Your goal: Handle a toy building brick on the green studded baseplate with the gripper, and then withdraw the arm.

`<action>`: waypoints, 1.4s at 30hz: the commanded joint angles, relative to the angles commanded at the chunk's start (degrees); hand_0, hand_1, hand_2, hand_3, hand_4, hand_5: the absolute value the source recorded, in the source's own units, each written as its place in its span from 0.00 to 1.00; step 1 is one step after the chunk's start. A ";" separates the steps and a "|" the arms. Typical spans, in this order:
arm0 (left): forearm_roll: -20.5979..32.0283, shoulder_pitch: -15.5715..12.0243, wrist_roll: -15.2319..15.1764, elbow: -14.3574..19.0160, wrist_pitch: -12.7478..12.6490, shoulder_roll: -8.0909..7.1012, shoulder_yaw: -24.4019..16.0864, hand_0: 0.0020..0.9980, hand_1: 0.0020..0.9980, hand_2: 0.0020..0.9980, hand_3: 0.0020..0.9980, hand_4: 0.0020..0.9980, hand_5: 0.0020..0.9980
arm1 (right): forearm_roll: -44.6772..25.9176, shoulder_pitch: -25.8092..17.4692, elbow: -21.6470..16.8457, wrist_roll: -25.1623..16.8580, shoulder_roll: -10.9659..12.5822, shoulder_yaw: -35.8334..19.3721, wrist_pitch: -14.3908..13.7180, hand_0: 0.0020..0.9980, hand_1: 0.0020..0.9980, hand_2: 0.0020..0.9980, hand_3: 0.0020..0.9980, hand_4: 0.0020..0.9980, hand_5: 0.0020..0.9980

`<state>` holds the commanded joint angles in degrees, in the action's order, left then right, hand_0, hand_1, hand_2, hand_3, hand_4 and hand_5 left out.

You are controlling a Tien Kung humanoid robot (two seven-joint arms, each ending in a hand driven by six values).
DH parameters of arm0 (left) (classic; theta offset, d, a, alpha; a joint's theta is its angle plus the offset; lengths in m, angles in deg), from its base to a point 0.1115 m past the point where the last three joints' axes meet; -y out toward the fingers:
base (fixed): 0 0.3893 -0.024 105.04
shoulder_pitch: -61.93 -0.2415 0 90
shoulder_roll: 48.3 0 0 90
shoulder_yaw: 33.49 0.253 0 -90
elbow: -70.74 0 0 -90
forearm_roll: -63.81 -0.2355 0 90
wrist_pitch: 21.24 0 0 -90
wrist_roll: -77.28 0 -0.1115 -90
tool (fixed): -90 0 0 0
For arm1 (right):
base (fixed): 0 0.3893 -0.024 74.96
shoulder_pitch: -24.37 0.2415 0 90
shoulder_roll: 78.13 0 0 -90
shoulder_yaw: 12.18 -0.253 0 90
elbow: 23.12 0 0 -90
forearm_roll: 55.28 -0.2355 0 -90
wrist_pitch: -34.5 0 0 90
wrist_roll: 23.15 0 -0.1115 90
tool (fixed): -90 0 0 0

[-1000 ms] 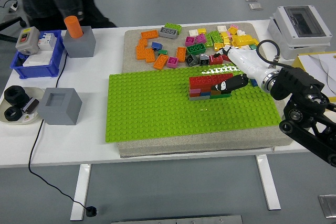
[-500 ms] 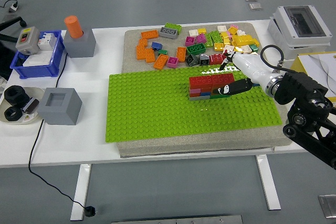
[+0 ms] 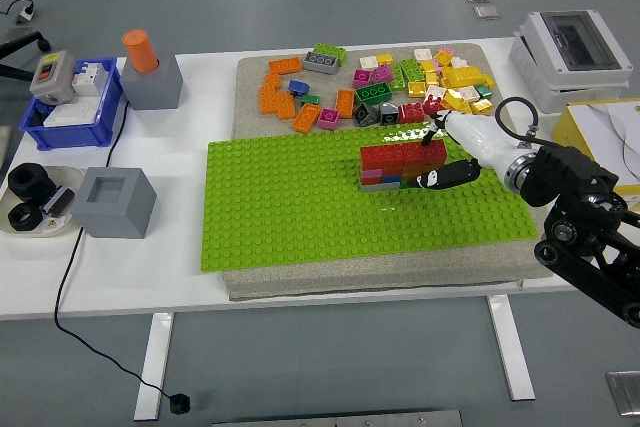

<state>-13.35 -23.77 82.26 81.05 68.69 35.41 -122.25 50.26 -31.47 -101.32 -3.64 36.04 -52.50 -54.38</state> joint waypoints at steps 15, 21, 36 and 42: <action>0.01 -0.02 -0.01 0.00 0.03 0.00 0.15 0.63 0.59 0.56 0.58 0.63 0.21 | -0.55 0.38 2.51 -0.40 -1.54 0.54 -0.20 0.86 0.89 0.94 0.63 0.97 0.52; 0.06 -0.03 -0.01 0.00 0.03 0.00 0.23 0.63 0.59 0.56 0.58 0.63 0.21 | -0.64 0.34 3.08 -0.43 -1.73 0.53 -0.23 0.86 0.89 0.94 0.63 0.97 0.52; 0.05 0.13 -0.05 0.00 0.03 0.07 0.24 0.63 0.59 0.56 0.58 0.63 0.22 | -0.89 -0.15 4.10 -0.56 -2.04 0.63 -0.42 0.86 0.89 0.93 0.62 0.96 0.52; 0.11 0.15 -0.07 0.00 0.03 0.14 0.25 0.63 0.59 0.56 0.58 0.63 0.22 | -1.00 -0.46 4.57 -0.76 -2.31 0.52 -0.60 0.86 0.89 0.93 0.61 0.96 0.52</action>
<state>-13.24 -23.62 82.19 81.05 68.72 35.55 -122.00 49.27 -31.92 -96.75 -4.40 33.73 -51.98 -54.98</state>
